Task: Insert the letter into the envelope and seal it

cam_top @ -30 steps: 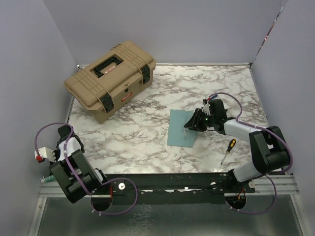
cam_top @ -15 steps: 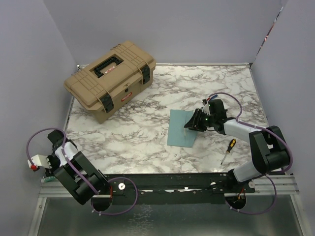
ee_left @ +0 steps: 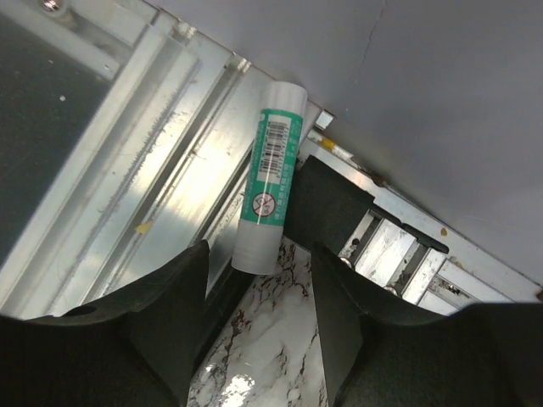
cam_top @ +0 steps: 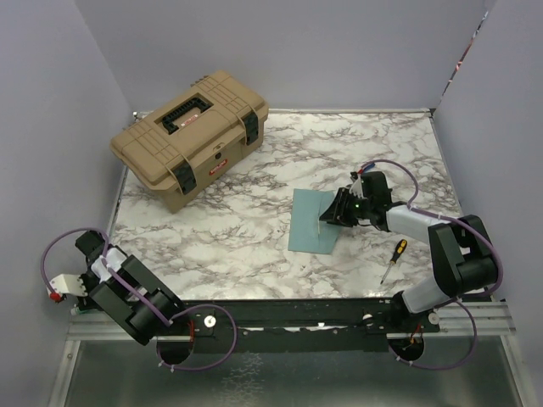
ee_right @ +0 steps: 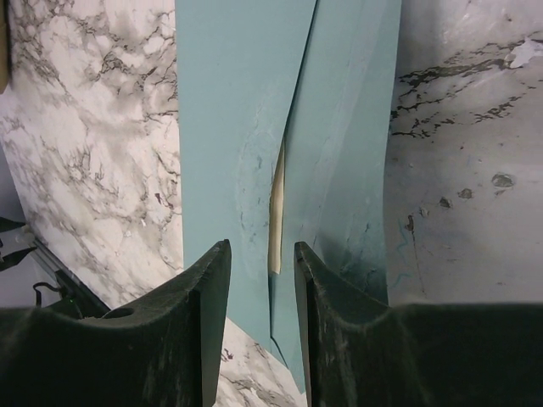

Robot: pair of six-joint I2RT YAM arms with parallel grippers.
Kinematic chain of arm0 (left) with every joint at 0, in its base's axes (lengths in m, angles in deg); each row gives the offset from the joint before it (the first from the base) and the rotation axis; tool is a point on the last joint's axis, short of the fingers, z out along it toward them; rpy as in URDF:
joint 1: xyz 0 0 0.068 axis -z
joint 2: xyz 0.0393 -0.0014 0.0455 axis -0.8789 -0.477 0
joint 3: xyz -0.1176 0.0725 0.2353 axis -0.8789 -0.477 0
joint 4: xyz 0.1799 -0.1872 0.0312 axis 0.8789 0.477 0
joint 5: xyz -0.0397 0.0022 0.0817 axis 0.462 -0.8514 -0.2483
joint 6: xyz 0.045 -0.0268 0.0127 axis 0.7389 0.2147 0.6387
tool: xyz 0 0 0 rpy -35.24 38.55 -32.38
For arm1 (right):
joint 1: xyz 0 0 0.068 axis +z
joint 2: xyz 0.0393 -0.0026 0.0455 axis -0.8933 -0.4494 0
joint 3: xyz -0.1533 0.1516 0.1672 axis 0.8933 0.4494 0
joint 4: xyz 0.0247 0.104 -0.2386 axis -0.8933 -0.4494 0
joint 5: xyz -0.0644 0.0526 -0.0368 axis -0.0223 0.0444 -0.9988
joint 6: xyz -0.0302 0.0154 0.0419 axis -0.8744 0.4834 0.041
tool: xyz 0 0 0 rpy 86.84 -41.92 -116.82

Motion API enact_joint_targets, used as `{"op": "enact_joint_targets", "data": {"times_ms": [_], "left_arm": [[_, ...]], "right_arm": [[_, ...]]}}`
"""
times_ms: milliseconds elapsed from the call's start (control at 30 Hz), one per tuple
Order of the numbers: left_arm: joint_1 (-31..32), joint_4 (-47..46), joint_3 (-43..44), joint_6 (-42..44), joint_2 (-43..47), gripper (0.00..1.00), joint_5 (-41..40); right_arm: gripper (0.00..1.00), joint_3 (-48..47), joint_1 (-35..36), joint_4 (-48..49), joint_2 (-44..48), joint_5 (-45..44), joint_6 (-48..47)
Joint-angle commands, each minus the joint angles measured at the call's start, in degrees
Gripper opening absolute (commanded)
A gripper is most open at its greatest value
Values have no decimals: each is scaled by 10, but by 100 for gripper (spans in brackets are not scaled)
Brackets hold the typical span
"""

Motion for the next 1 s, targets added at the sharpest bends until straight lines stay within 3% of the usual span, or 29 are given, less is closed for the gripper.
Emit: {"op": "enact_joint_targets", "data": {"times_ms": [0, 333, 533, 700, 967], "left_arm": [[-12, -25, 6, 15, -30, 53, 42], [-22, -24, 11, 9, -25, 29, 51], [-9, -19, 14, 10, 0, 0, 87], [14, 56, 13, -74, 64, 0, 77], [103, 129, 50, -131, 110, 0, 53]], "right_arm": [[39, -1, -7, -6, -6, -7, -9], [37, 2, -12, 2, -12, -5, -7], [36, 11, -14, 15, -5, -6, -3], [36, 15, -14, 22, 2, 1, 1], [36, 13, -16, 9, 20, 3, 7]]}}
